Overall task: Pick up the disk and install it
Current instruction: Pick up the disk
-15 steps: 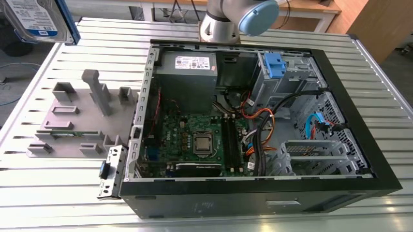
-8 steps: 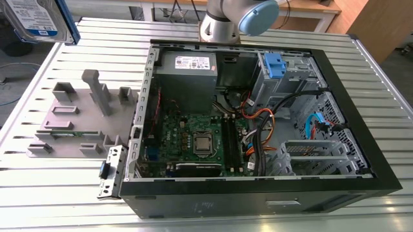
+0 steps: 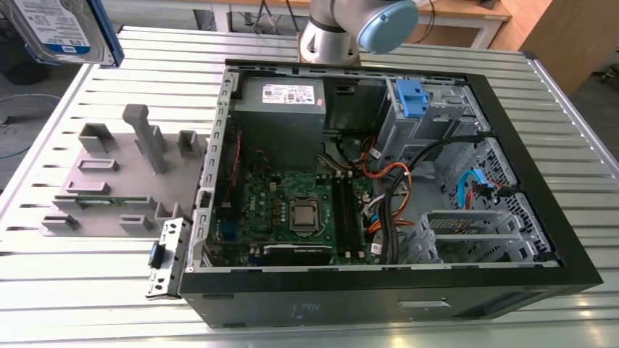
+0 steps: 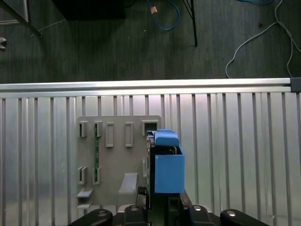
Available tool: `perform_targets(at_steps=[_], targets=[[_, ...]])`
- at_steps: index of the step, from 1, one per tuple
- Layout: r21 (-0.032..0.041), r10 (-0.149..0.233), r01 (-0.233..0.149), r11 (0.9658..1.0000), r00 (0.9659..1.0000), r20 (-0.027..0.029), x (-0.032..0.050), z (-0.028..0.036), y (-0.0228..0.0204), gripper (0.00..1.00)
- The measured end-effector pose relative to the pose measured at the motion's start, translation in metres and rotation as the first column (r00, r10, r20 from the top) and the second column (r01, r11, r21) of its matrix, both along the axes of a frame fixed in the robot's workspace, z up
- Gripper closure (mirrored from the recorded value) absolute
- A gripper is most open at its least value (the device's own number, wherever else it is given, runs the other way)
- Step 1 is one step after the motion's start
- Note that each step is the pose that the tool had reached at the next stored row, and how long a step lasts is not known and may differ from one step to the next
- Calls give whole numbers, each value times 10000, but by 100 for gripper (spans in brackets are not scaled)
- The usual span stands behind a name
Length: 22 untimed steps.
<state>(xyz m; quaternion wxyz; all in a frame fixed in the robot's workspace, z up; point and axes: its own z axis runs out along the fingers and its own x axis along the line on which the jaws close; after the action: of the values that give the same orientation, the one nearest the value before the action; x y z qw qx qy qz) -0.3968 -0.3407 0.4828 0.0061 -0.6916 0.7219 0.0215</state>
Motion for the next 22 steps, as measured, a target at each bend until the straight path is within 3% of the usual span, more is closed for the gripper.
perform_targets(at_steps=[22], targets=[[0, 1, -1, 10000, 10000, 0, 511, 0, 0, 65]])
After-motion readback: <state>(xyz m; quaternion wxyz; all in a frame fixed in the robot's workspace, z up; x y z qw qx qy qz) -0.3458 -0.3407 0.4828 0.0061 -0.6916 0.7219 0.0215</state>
